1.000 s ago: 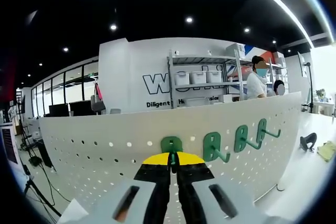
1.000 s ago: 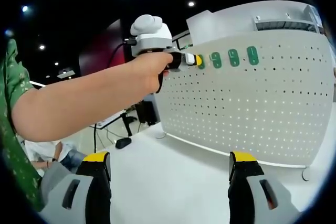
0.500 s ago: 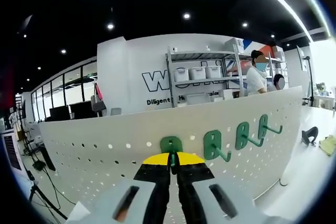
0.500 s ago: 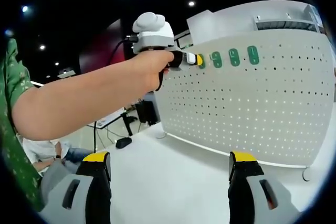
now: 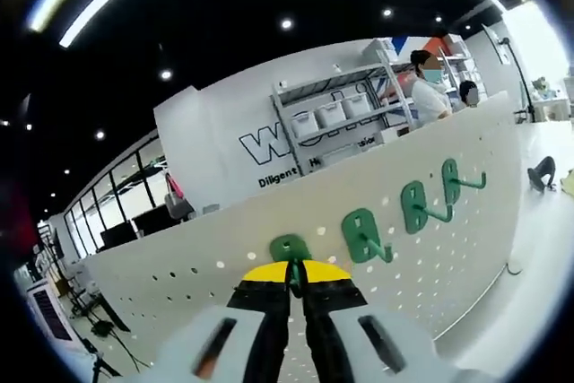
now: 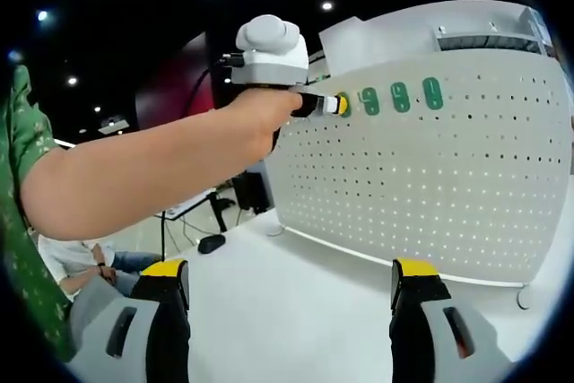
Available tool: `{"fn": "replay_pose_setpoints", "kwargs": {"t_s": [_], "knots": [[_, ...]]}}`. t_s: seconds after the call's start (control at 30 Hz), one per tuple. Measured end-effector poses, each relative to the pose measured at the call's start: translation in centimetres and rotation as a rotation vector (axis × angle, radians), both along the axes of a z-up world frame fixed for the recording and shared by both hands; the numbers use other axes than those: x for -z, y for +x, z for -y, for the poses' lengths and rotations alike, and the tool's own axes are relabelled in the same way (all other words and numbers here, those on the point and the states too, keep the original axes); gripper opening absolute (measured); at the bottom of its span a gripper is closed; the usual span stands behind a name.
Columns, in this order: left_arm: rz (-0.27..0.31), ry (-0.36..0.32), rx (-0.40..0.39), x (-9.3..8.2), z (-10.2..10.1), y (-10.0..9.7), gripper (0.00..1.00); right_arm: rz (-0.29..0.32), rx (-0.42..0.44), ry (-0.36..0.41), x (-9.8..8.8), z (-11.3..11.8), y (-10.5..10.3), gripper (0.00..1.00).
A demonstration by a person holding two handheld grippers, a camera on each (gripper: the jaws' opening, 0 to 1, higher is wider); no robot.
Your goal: Insert the hook assembly into the mounting plate slot until the hook locks in place.
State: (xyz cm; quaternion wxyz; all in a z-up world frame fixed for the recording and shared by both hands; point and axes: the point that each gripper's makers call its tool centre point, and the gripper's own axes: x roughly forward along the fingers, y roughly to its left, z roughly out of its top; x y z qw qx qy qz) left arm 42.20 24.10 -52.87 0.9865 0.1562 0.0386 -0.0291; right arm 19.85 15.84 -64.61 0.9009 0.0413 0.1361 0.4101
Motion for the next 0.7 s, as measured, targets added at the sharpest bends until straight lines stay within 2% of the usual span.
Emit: {"fn": "replay_pose_setpoints", "kwargs": {"t_s": [0.1,0.17,0.23,0.47,0.7], "knots": [[0.005,0.009,0.004,-0.09,0.07,0.00,0.05,0.002,0.001,0.002,-0.09,0.07,0.03,0.95],[-0.003,-0.066,0.015,0.05,0.13,0.09,0.07,0.001,0.003,0.002,-0.09,0.10,0.07,0.95],[0.008,-0.118,0.011,-0.05,0.04,0.15,0.14,0.001,0.003,0.000,-0.08,0.10,0.07,0.95],[0.002,-0.169,0.013,0.31,-0.36,0.19,0.18,0.000,0.003,-0.001,-0.06,0.15,0.02,0.95],[0.003,-0.187,0.007,0.36,-0.65,0.08,0.19,0.001,0.000,-0.003,-0.05,-0.04,0.02,0.95]]}}
